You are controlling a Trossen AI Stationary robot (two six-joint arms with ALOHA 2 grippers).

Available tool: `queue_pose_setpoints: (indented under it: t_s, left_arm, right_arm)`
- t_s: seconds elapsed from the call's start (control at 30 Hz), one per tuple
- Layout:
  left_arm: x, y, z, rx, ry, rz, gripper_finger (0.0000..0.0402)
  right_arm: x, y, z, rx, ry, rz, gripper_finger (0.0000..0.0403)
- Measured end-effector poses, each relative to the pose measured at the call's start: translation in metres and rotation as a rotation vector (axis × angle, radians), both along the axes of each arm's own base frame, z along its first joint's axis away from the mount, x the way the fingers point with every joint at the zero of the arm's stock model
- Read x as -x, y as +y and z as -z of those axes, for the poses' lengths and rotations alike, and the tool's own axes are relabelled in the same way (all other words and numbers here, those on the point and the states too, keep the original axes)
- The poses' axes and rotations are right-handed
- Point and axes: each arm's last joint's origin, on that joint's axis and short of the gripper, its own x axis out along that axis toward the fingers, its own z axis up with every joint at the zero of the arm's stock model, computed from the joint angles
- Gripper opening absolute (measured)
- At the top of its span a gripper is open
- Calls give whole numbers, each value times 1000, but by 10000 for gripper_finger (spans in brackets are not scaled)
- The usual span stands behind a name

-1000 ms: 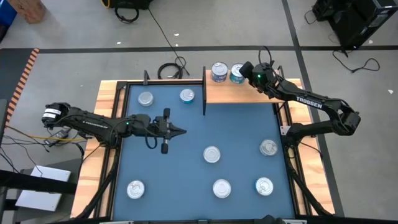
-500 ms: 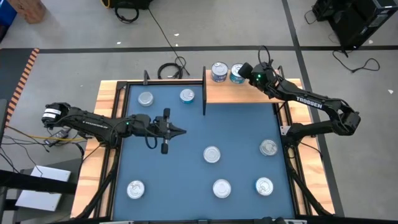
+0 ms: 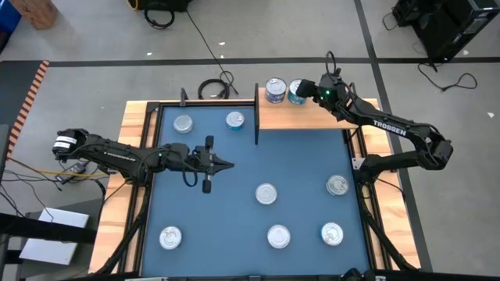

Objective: Stack canned seafood by type on shelf
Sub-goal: Stack the center light blue tuna can on top of the light blue tuna can on the shelf

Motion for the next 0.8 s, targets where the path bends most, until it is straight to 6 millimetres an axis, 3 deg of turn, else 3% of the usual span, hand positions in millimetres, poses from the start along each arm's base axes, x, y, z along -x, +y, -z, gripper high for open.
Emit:
queue_pose_setpoints:
  t_s: [0.3, 0.43, 0.63, 0.8]
  left_arm:
    - [0, 0, 0, -5, 0, 0, 1]
    - [0, 0, 0, -5, 0, 0, 1]
    - [0, 0, 0, -5, 0, 0, 1]
    - [0, 0, 0, -6, -1, 1, 1]
  right_arm:
    - [-6, 9, -9, 57, 167, -61, 186]
    - [-10, 13, -10, 87, 217, -108, 139]
    - [-13, 14, -11, 129, 263, -215, 22]
    - [-14, 13, -8, 131, 306, -232, 15]
